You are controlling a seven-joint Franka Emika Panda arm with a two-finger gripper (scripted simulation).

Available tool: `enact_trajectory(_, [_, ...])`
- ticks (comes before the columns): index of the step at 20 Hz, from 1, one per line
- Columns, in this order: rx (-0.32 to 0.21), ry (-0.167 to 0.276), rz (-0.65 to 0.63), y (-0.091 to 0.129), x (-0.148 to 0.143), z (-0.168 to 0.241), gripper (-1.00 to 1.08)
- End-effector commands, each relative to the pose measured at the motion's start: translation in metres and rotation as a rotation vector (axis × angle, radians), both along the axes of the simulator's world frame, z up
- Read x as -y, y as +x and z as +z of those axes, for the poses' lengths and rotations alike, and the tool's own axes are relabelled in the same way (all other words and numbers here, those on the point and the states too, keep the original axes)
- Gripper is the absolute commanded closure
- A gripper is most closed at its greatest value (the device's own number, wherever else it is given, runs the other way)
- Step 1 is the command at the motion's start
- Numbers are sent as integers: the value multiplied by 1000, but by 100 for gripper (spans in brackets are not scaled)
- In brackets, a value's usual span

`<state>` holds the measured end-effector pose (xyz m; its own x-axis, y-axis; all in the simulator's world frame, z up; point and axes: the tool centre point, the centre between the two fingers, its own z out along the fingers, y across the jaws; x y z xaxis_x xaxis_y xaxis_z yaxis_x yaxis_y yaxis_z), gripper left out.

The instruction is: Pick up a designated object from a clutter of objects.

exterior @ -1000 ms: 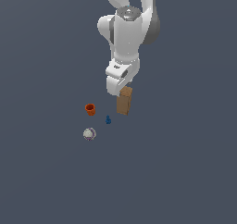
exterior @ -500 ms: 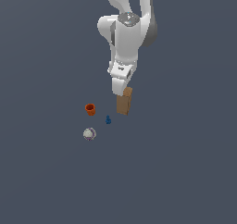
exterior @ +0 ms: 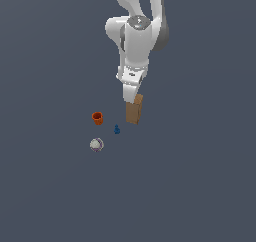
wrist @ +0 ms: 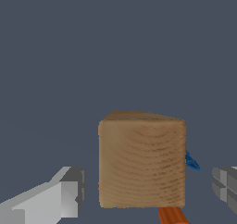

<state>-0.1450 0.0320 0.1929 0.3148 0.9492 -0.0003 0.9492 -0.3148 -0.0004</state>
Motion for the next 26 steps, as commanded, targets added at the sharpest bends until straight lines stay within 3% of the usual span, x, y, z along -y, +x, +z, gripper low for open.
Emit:
enact_trajectory(1, [0,0,0,0,0,0,-92])
enact_trajectory(21, [0,0,4,-1,0,-47,-92])
enact_trajectory(22, [0,0,4,-1,0,-47,108])
enact_trajectory(26, [0,0,4,-1,0,-47,108])
